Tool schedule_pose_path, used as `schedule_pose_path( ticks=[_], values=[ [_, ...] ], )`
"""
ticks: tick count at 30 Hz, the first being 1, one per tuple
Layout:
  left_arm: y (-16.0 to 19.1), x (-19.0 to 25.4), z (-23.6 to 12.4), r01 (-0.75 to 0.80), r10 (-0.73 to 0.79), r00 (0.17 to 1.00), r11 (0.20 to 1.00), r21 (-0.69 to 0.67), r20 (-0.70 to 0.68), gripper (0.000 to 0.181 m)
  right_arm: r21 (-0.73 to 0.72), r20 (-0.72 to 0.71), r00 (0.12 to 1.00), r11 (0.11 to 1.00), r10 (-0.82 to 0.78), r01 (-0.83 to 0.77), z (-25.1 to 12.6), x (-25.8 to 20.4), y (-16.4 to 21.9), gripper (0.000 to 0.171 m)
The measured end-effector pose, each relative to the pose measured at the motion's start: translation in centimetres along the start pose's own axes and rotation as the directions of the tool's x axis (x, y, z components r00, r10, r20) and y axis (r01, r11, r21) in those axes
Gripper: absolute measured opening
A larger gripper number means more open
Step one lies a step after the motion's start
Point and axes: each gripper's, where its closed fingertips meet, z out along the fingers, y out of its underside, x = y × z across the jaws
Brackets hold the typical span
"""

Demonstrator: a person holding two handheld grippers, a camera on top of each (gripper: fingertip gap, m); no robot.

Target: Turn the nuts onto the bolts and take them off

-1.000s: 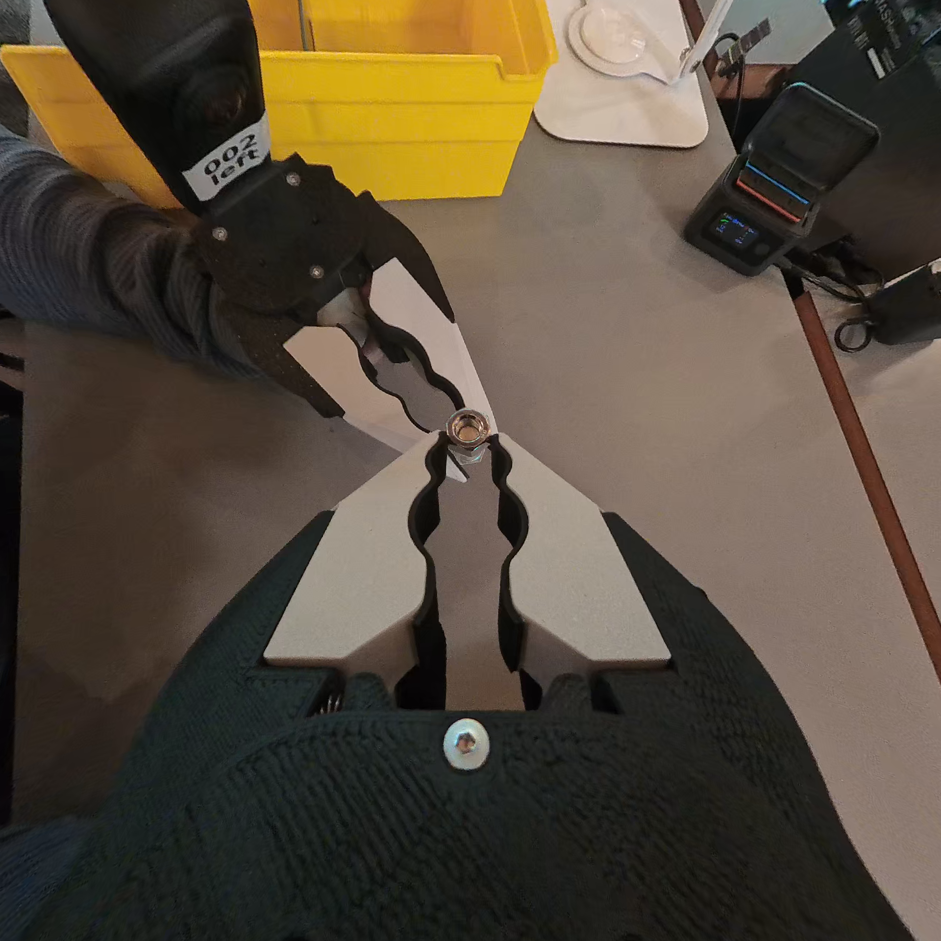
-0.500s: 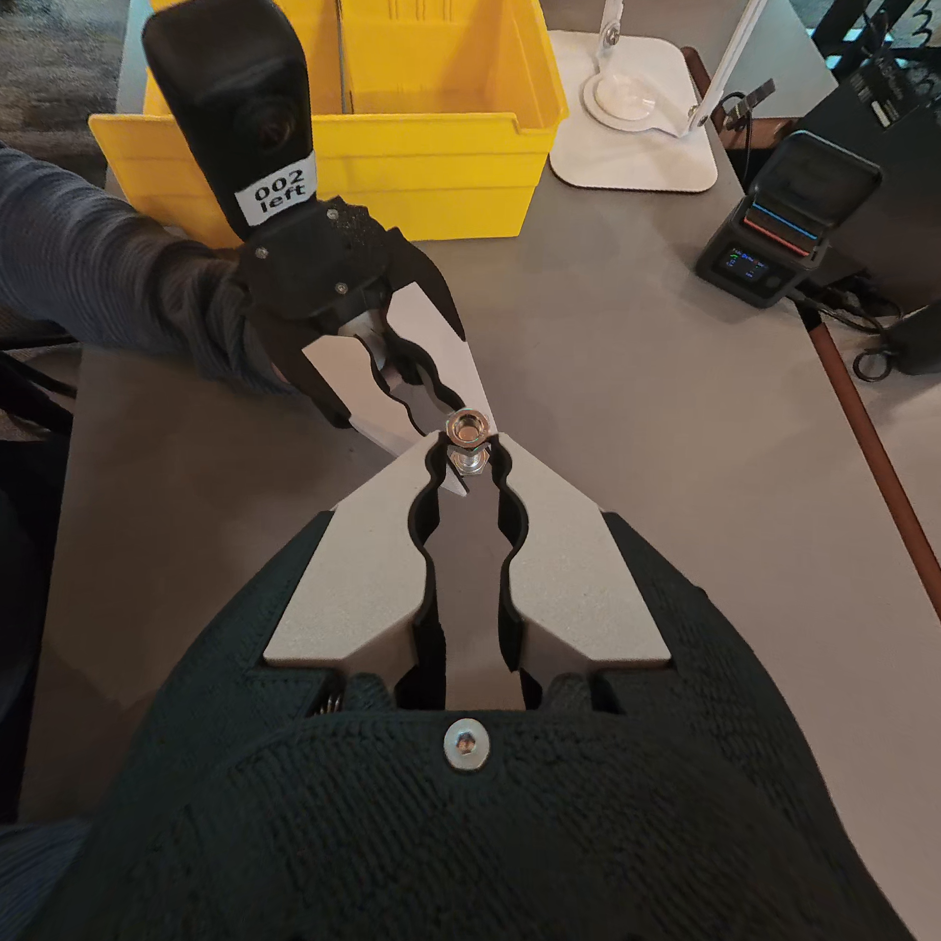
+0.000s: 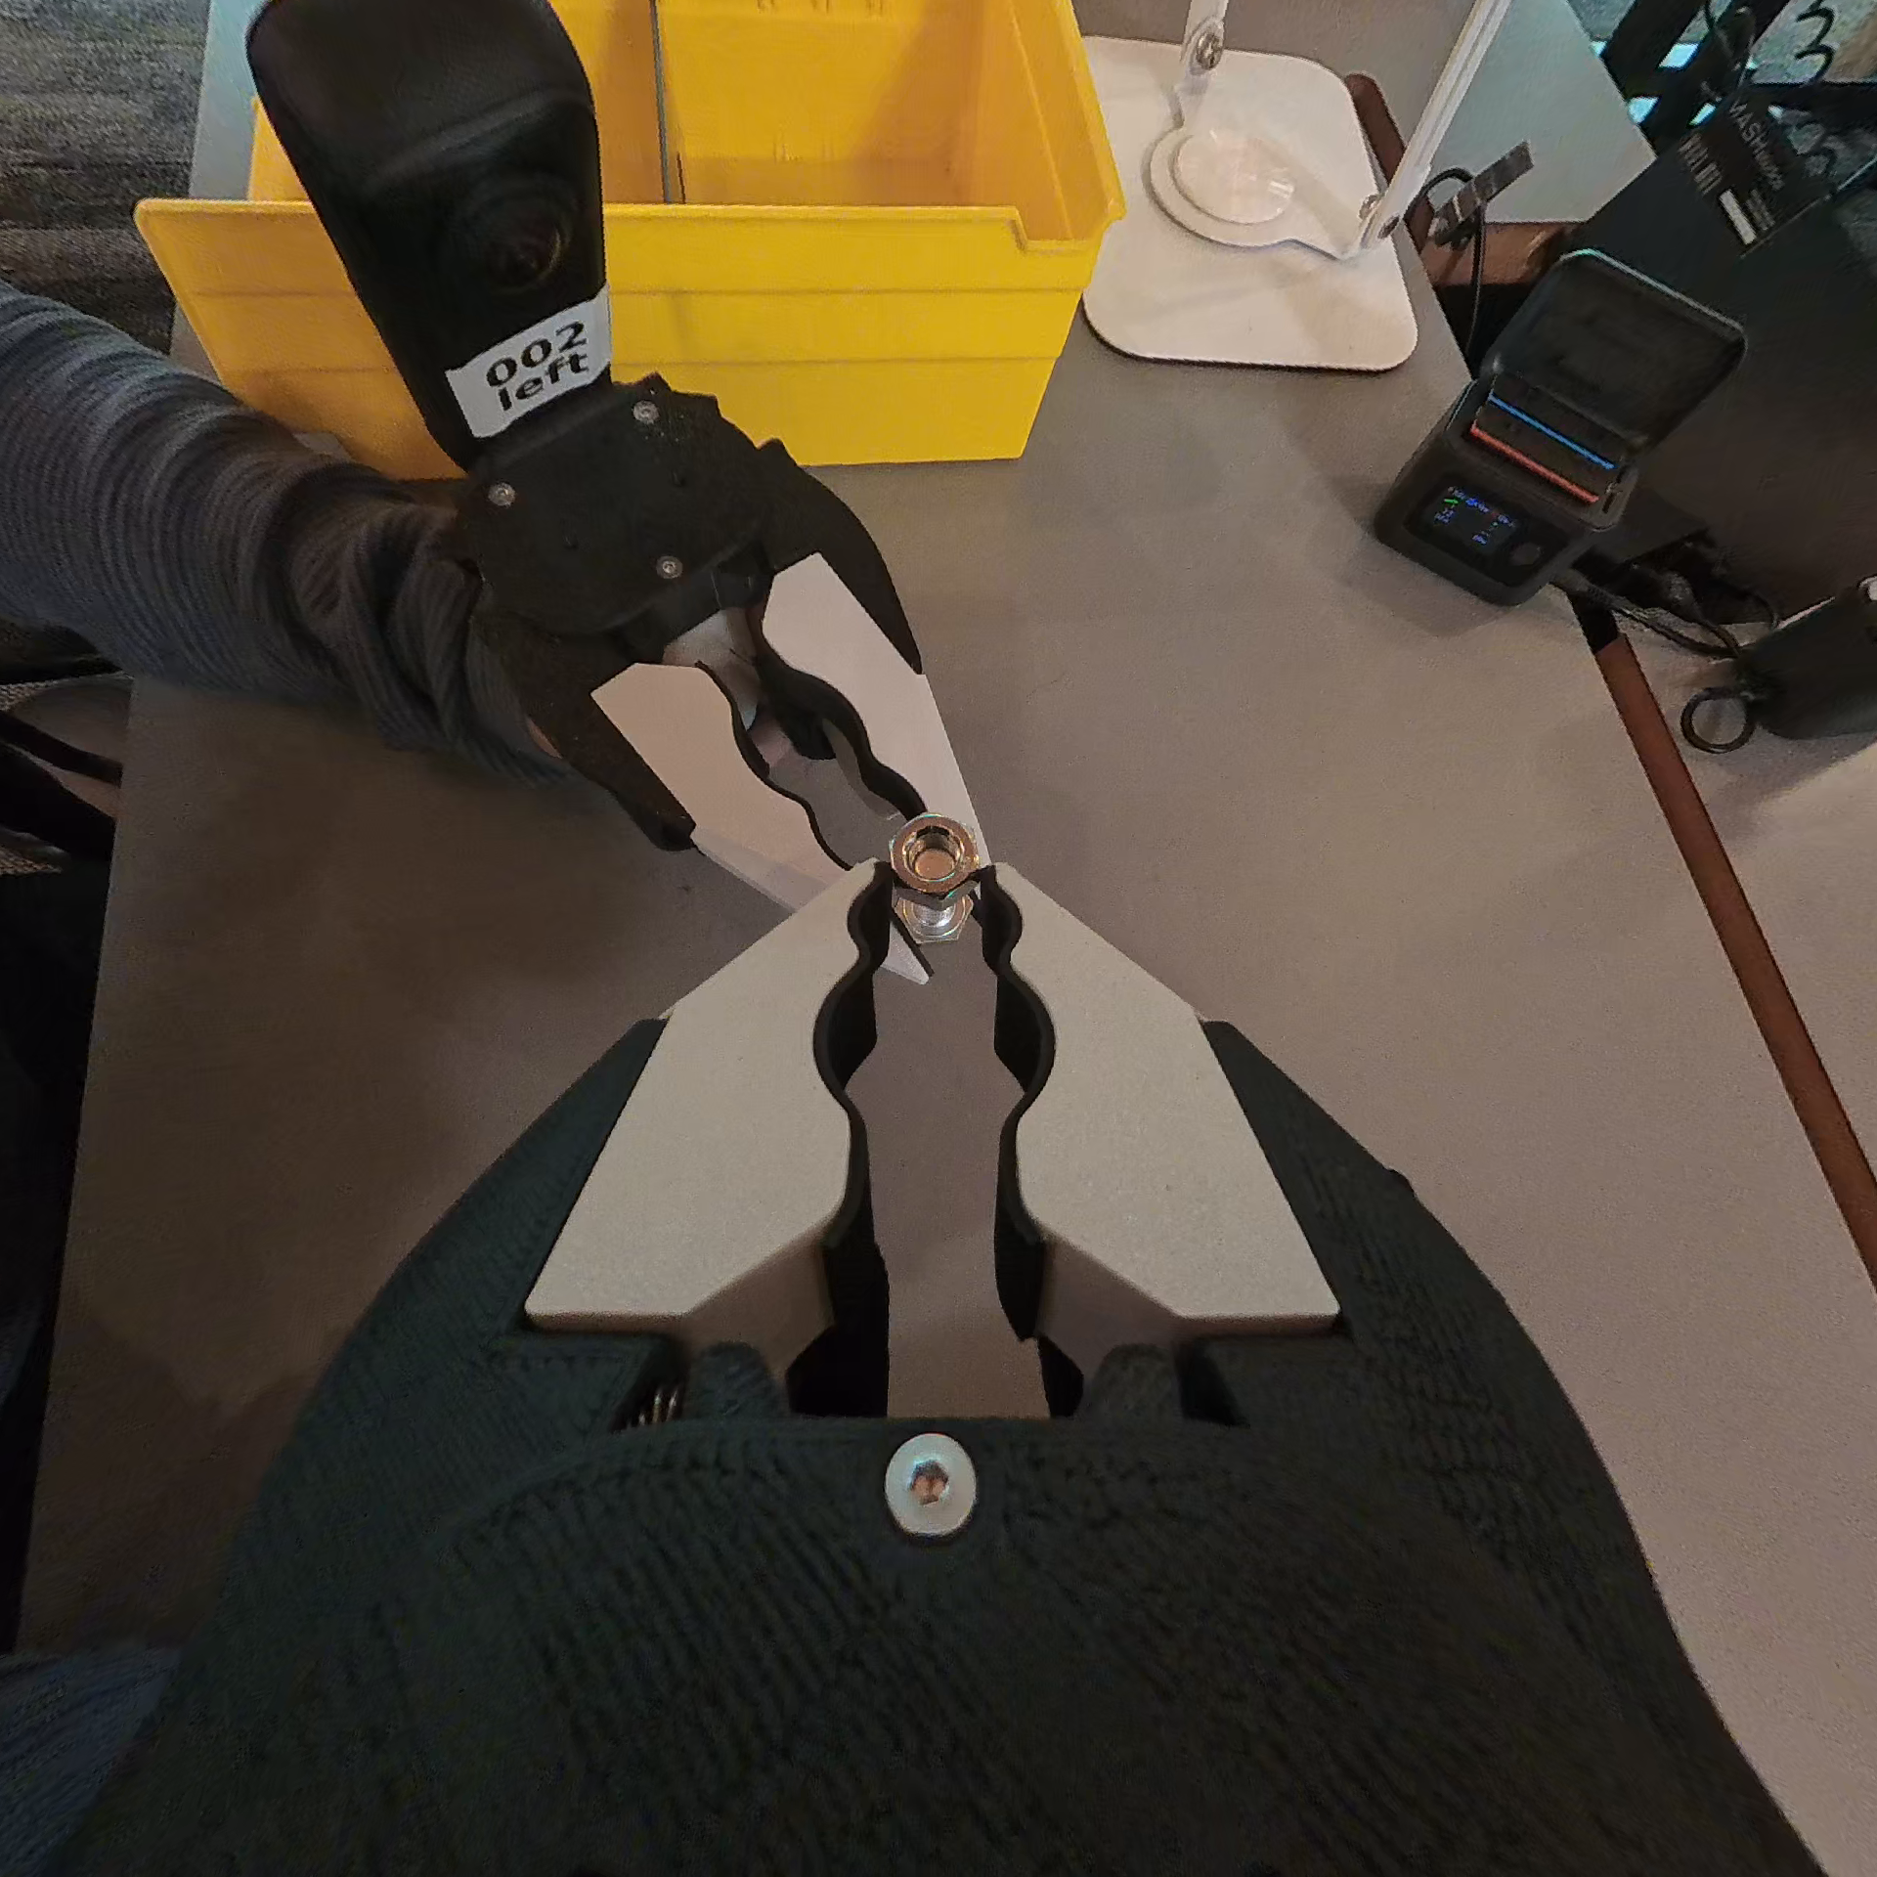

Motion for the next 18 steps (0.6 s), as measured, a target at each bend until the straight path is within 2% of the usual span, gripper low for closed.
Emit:
schedule_pose_path(
  ticks=[7, 12, 15, 18],
  values=[
    [0.0, 0.0, 0.0, 0.007, -0.007, 1.0, 1.0, 0.003, -0.001, 0.015, 0.007, -0.008, 1.0, 1.0, 0.0, 0.0, -0.1, 0.1, -0.1, 0.017],
    [0.0, -0.2, 0.0, 0.022, -0.022, 1.0, 1.0, 0.004, 0.001, 0.015, 0.068, -0.089, 0.996, 0.998, -0.006, 0.012, -0.9, 1.3, -1.0, 0.041],
    [-0.1, -0.4, -0.1, 0.037, -0.037, 0.999, 0.999, 0.011, 0.004, 0.015, 0.244, -0.202, 0.979, 0.969, 0.029, 0.022, -1.4, 3.1, -4.0, 0.063],
    [-0.1, -0.6, -0.1, 0.046, -0.046, 0.999, 0.999, 0.01, 0.007, 0.015, 0.505, -0.245, 0.965, 0.862, 0.097, 0.042, -1.0, 2.8, -4.8, 0.081]
  ],
)
